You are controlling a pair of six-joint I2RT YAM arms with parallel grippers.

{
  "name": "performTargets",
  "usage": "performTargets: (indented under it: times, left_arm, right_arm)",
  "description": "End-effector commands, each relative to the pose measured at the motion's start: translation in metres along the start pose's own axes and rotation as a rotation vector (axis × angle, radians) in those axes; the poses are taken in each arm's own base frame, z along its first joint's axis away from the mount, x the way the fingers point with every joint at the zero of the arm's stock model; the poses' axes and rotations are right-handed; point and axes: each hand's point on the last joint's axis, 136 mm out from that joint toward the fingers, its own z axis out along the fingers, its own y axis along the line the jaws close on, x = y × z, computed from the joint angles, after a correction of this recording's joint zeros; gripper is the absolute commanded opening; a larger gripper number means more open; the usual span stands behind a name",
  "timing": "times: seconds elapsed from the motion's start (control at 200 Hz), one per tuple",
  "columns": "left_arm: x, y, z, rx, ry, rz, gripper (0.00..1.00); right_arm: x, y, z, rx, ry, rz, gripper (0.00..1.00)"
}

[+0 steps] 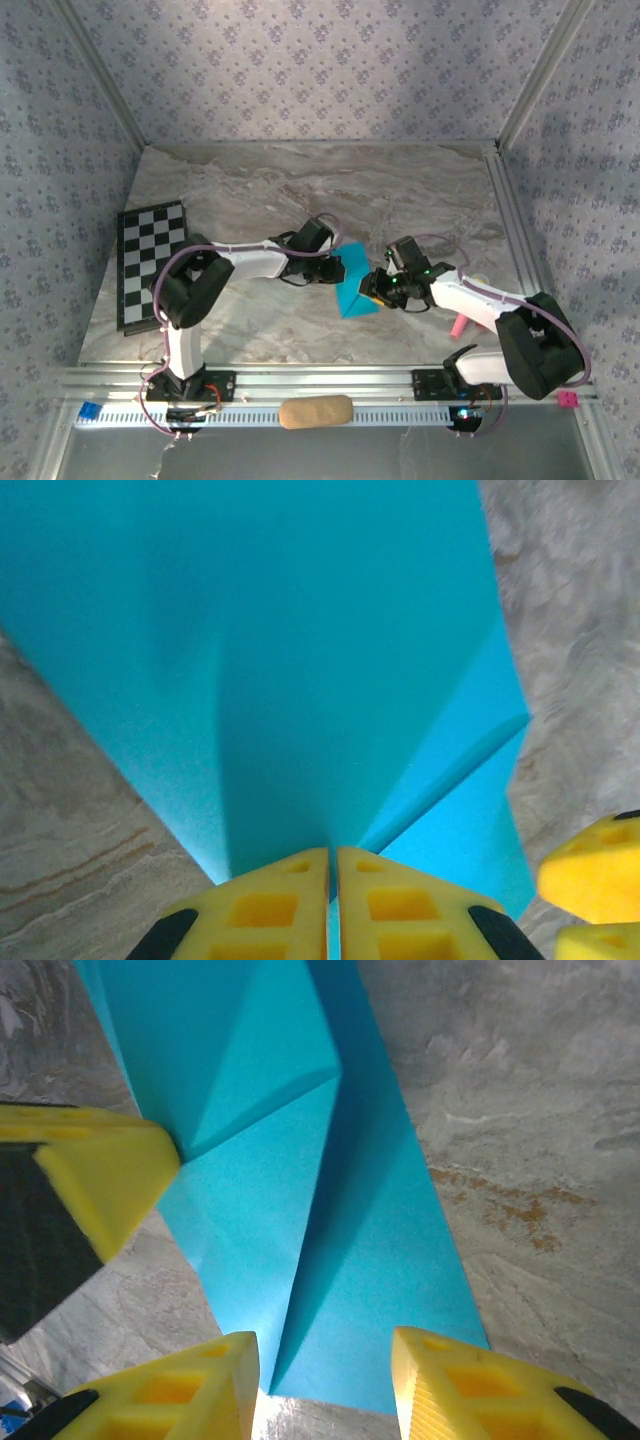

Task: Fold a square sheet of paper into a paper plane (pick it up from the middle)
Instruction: Turn over the paper at the center of the table.

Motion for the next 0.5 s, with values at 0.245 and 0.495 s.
performTargets:
  times: [0.245,0.495]
  left_arm:
    - [0.013,0.005,0.010,-0.032,0.058,0.020,0.12]
    - [0.013,0.005,0.010,-0.038,0.054,0.020,0.12]
  right_arm:
    - [0.013,-0.028,0.005,0.134,0.033,0.037,0.44]
    - [0.018,-0.030,0.004,0.141,0.053,0.021,0.45]
